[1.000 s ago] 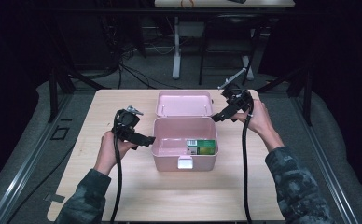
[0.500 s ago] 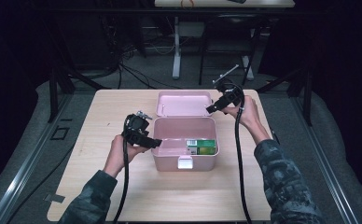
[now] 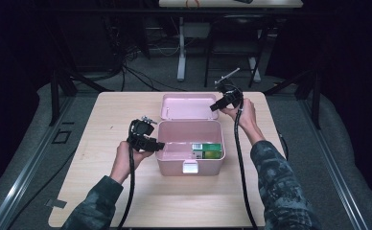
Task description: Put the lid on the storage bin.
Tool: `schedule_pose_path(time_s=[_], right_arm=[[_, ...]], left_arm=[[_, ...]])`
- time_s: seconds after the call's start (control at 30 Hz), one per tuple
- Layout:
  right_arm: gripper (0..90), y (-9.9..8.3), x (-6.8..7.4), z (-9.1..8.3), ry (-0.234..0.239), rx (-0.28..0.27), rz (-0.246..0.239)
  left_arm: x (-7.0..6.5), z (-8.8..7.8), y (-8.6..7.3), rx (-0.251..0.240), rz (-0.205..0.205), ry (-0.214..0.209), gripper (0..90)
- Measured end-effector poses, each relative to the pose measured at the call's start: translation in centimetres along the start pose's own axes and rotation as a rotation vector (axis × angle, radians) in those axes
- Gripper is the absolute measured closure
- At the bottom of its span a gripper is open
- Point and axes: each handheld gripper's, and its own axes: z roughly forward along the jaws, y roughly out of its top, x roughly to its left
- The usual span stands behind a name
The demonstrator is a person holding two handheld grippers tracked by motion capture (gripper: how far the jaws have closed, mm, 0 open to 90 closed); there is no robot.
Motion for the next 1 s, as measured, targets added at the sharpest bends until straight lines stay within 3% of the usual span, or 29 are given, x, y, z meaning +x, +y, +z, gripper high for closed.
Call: schedule_pose_path(time_s=[0.4, 0.83, 1.0], right_arm=[[61.3, -0.1, -1.2, 2.5, -0.054, -0.044, 0.137], [66.0, 0.3, -1.4, 3.6, -0.114, -0.052, 0.177], [67.1, 0.3, -1.6, 4.0, -0.11, -0.053, 0.209]], left_arm=[[-0.3, 0.1, -0.2, -0.012, 0.004, 0.026, 62.5], [-0.5, 0.3, -0.2, -0.019, 0.011, 0.045, 62.7], [-0.5, 0.2, -0.2, -0.018, 0.016, 0.048, 62.7]])
